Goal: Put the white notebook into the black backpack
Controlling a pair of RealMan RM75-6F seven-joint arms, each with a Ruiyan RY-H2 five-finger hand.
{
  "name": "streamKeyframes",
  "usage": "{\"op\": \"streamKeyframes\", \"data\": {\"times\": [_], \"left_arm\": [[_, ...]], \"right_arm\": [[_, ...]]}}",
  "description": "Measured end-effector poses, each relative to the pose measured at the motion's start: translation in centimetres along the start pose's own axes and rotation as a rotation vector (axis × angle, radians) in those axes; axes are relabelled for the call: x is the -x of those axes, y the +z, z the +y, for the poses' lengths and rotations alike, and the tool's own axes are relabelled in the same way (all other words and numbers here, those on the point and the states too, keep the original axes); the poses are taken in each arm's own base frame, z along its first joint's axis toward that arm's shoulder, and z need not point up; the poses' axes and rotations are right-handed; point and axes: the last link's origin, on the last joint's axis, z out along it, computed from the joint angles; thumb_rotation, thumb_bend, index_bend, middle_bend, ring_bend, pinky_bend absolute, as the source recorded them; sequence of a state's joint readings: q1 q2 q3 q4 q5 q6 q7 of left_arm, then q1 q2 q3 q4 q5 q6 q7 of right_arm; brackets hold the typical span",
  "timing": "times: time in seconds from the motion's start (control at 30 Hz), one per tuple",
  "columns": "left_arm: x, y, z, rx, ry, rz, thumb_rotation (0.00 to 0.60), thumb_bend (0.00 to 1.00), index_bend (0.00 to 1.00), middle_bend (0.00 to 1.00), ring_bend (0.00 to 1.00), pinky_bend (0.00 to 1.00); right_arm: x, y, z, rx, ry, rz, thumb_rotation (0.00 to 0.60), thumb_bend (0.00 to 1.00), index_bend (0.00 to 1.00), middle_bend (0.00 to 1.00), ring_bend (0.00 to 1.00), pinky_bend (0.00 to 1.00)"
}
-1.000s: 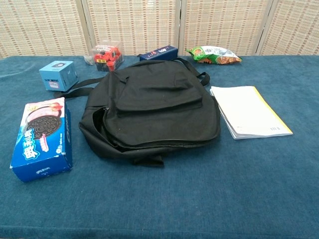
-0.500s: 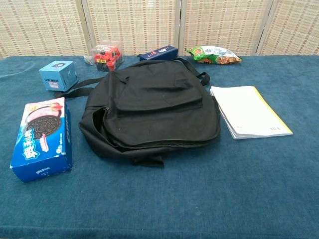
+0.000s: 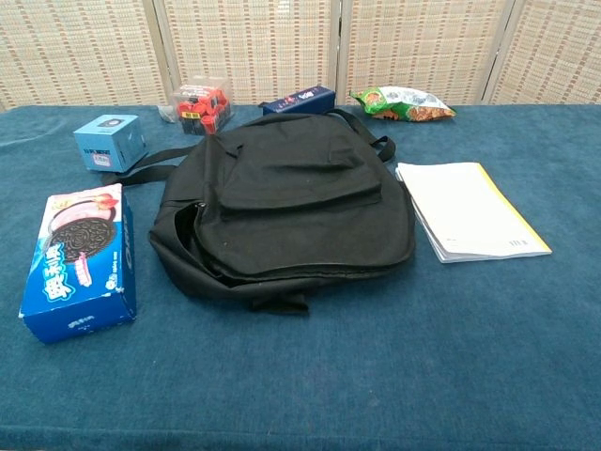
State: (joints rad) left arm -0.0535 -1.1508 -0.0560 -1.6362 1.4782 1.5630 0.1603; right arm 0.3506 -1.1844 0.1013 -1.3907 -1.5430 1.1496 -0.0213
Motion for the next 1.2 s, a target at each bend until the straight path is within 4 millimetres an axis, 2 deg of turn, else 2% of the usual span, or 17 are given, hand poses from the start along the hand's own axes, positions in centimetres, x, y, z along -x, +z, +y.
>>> {"op": "streamKeyframes", "data": {"times": [0.23,0.6,0.8,1.2], "left_arm": [[-0.1,-0.2,0.0,-0.009,0.003,0.001,0.600,0.28,0.03,0.00,0.00,0.00],[-0.1,-0.2,0.2,-0.011,0.004,-0.002,0.600,0.28,0.03,0.00,0.00,0.00],[-0.2,-0.2,0.4,-0.007,0.004,-0.003,0.600,0.28,0.03,0.00,0.00,0.00],[-0.3,-0.2,0.6,-0.001,0.007,-0.003,0.600,0.28,0.03,0.00,0.00,0.00]], "right_arm": [[2.0,3.7,-0.2,-0.040,-0.022,-0.032,0.600,0.04,0.21,0.19,0.09,0.16],[4.7,8.0,-0.6,-0.088,-0.064,-0.050,0.600,0.00,0.19,0.14,0.01,0.06],[6.0,9.3,-1.1,-0.106,-0.068,-0.062,0.600,0.00,0.19,0.14,0.01,0.05],[7.5,9.7,-1.4,-0.130,-0.083,-0.090,0.600,0.00,0.19,0.13,0.00,0.05]]}}
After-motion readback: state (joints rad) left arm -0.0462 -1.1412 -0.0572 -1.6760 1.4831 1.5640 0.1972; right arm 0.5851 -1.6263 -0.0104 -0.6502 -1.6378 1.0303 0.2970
